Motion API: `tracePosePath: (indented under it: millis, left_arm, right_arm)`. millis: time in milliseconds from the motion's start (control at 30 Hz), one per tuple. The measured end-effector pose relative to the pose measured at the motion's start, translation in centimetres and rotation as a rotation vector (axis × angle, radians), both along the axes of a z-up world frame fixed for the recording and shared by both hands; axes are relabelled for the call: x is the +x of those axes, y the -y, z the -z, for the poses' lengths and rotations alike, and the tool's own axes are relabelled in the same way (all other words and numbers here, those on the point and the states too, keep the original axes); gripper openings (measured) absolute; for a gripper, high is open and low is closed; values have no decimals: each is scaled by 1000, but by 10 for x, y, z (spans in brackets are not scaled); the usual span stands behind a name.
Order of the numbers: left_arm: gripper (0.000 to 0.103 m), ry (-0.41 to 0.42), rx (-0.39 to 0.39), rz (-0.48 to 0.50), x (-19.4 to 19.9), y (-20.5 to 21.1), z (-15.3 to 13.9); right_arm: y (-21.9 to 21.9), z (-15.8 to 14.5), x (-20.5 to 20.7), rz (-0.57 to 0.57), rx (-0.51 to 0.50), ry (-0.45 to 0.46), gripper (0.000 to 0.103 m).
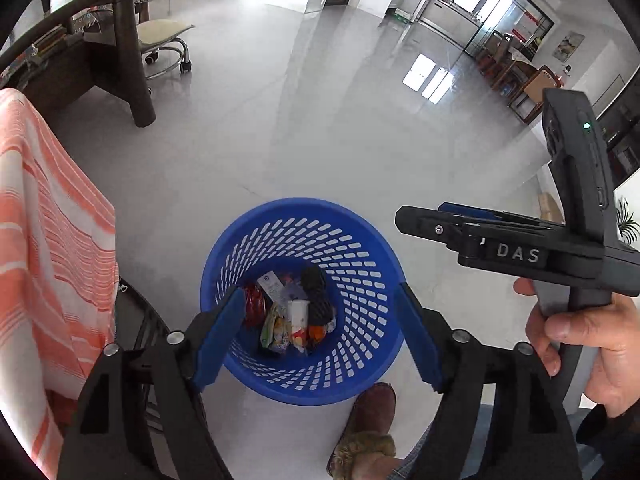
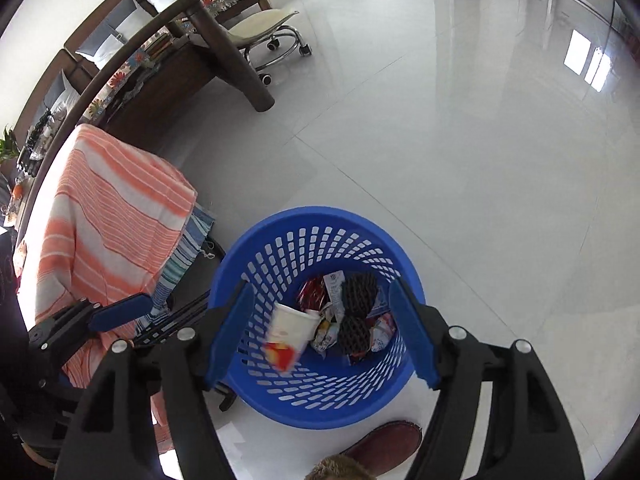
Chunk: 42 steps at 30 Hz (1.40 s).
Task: Collect trash
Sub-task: 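Carry the paper cup and scrubber to the blue basket and release both, then move both open tools back over the table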
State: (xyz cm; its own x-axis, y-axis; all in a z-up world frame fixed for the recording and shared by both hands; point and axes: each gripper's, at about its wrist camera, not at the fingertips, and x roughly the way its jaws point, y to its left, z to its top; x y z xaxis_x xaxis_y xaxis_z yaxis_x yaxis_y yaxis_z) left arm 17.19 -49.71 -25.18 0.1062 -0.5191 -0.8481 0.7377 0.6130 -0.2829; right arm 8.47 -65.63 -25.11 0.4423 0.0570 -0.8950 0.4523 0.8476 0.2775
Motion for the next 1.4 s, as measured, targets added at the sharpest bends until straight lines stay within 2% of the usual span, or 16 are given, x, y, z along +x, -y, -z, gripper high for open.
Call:
tracePosePath:
  millis: [67,100,133,267,400,500,567,700,867,967,1033,1133,1200,1400]
  left_arm:
    - [92,48,-33,-4,-8,-10,-21]
    - [94,81,-50,-8,-14,-18,-33]
    - [97,115,-70,-14,-20,-26,-46]
    - [98,195,-141,1,-42,-75,-92]
    - [98,273,-111,-11,-53,-141,-111]
    - [98,278,-52,-67,-50,-206,-108]
    - [98,276,-6,-119,-46,-253,-104]
    - [98,273,83,-247,-35,-352,-94]
    - [98,283,126,-388,-10,-454,-91]
    - [98,266,119,-458,12,-502,-88]
    - [98,244,113,-480,30,-521,-83]
    - [98,229,113,-477,62,-532,-80]
    - [98,243,120,-461,81,-529,-78]
    - [98,286,147,-392,135,-508,-76]
  right_arm:
    - [2,-7,-4,20,-31,11,78]
    - [2,-11,-5,28,-49,20,85]
    - [0,-18,-8,34,-67,35,88]
    - [-14,-46,-15,41,-162,100,95]
    - [-56,-78,-21,1,-282,175,95]
    - [-109,-98,-26,-64,-356,252,97]
    - [-155,-104,-27,-136,-339,284,97]
    - [-263,-108,-18,-354,-288,312,97]
    - [-379,-116,10,-579,-235,308,97]
    - [-436,-111,36,-690,-246,281,97]
    - [-467,-102,51,-763,-257,250,97]
    - [-494,-80,63,-804,-290,195,97]
    - [-500,-72,62,-783,-278,196,99]
    - [-497,-76,59,-778,-275,194,98]
